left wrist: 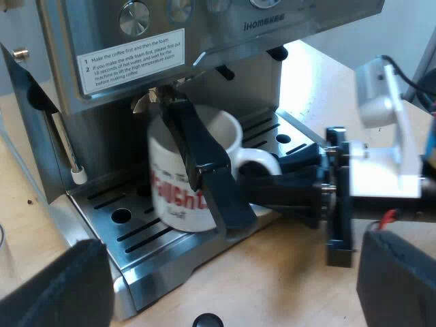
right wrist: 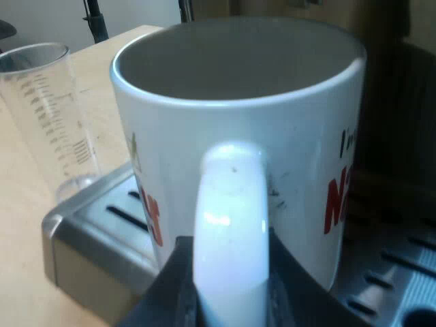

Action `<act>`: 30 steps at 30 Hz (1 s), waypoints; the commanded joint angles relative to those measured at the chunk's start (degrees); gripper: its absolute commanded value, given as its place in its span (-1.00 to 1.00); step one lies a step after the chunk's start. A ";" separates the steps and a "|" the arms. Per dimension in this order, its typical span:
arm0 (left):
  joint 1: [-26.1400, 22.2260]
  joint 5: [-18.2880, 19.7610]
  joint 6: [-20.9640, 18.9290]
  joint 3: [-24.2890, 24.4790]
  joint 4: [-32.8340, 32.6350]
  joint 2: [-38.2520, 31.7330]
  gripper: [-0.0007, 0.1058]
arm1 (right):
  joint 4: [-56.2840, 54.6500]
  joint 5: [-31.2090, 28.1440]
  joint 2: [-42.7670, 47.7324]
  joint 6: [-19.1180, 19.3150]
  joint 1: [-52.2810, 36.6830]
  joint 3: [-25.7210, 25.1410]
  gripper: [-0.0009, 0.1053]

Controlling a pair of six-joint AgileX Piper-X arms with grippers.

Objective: Remove mug from coffee machine

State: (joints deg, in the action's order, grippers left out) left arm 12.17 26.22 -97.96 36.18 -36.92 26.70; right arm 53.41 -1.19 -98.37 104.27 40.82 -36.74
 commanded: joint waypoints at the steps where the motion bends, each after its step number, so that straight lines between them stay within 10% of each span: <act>1: 0.31 0.64 0.09 0.37 1.07 0.04 0.65 | 0.36 -0.31 2.14 0.06 0.15 1.68 -0.98; 30: 0.31 5.85 0.09 0.37 1.07 0.04 0.65 | 0.24 -8.52 36.59 0.06 0.15 25.24 -0.98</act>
State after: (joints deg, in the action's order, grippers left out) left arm 12.17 31.23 -97.96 36.18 -36.82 26.70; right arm 50.66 -8.62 -63.57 104.15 40.82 -11.57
